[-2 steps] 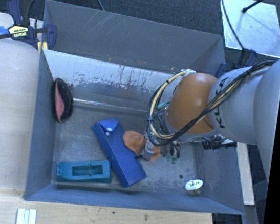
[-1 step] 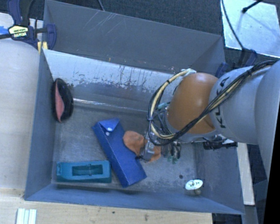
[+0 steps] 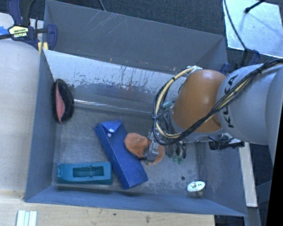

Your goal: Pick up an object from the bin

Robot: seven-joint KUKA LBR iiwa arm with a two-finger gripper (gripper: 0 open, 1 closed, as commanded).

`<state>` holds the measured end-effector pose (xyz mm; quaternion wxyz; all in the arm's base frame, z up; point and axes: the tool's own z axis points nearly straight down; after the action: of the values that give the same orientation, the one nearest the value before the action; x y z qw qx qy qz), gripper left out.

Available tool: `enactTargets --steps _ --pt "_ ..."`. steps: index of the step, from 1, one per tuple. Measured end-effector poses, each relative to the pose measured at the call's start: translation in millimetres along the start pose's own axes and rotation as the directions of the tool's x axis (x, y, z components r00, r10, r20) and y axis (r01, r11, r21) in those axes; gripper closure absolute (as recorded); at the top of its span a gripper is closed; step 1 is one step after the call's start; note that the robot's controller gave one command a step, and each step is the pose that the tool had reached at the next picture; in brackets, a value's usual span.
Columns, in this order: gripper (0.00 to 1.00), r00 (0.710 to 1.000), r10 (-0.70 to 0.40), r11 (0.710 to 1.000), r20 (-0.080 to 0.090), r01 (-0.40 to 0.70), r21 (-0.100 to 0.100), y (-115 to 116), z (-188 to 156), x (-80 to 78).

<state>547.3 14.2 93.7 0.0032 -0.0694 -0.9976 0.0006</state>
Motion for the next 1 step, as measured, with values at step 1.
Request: enactTargets --steps 1 --pt "1.0 1.0 0.0 1.0 0.005 0.0 -0.001 0.1 -22.7 -1.3"
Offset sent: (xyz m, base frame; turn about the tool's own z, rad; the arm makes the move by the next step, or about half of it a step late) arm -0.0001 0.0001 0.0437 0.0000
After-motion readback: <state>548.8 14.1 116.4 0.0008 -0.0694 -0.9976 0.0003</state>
